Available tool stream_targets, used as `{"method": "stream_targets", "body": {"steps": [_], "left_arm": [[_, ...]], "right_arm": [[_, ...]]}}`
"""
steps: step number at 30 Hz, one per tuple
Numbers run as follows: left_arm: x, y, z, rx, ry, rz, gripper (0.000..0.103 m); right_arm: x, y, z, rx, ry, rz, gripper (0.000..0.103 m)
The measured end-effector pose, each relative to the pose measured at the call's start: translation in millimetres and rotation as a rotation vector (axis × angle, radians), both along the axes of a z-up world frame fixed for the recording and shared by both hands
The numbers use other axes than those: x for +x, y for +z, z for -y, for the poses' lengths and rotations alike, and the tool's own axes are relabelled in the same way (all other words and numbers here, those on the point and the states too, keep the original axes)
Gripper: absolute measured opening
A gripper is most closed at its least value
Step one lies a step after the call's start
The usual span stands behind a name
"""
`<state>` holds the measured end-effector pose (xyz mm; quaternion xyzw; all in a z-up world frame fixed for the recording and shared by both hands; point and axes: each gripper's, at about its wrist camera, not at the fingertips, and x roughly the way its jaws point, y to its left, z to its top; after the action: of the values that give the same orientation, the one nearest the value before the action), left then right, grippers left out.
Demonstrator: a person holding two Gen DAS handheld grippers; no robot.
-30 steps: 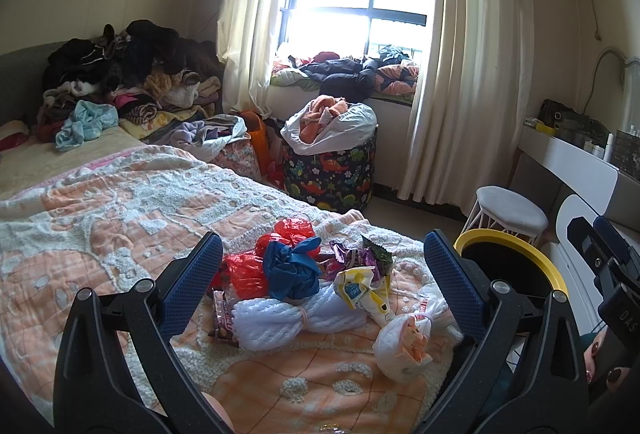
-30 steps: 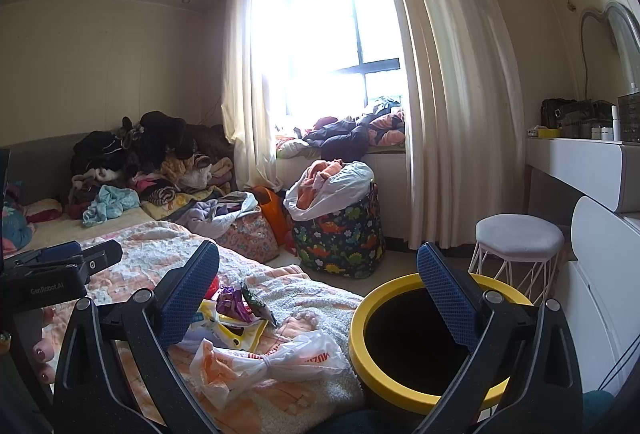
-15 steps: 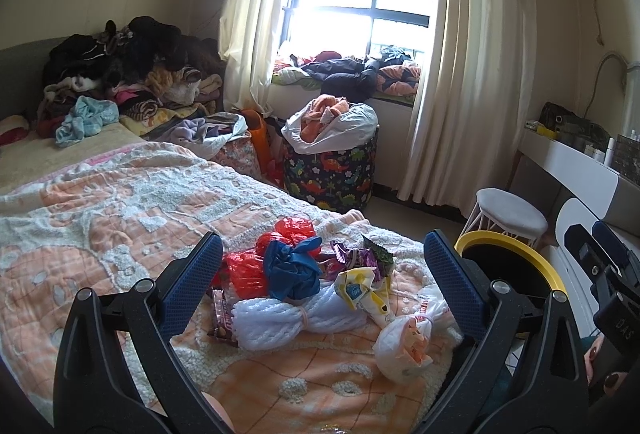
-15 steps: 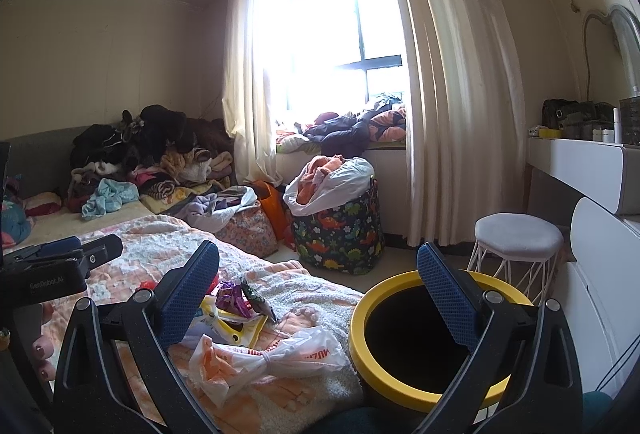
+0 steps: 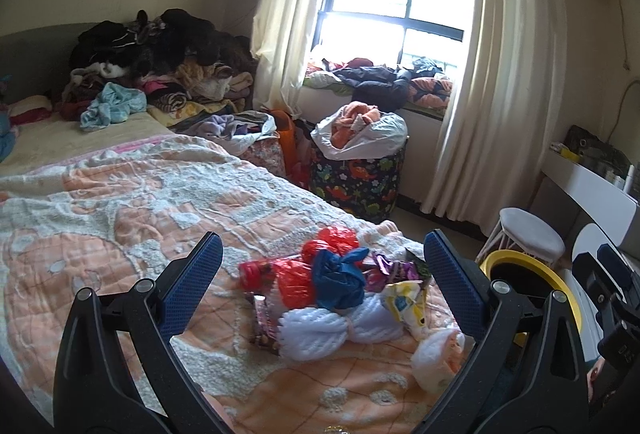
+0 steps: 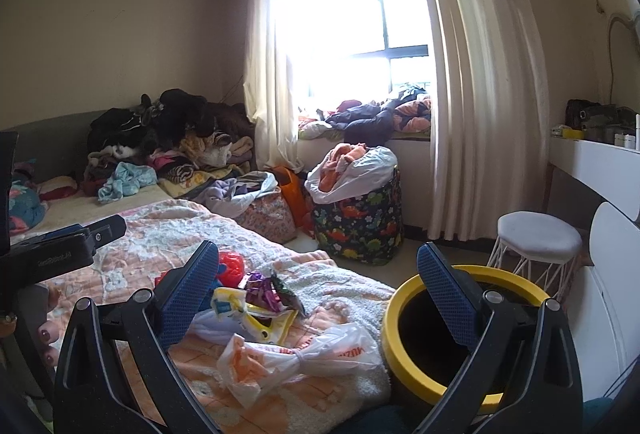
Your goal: Collect trash
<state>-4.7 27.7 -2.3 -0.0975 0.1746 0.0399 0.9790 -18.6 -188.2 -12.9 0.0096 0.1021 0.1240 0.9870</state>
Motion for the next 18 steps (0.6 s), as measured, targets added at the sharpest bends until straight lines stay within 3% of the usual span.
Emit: {"method": "stream_targets", "body": {"steps": [9,18], "left_arm": [[6.8,-5.8,-30.9,-0.024,0.050,-0.019,0.093],[44.2,-16.5,-37.2,-0.059,-0.019,-0.083,0.093]], "right_arm": [[27.6,-9.8,-22.2,0.011,-0.009,-0.142,0.097],[57.1,-36.4,-24.7,-0.024,-0.137,-0.311,0.097]]}}
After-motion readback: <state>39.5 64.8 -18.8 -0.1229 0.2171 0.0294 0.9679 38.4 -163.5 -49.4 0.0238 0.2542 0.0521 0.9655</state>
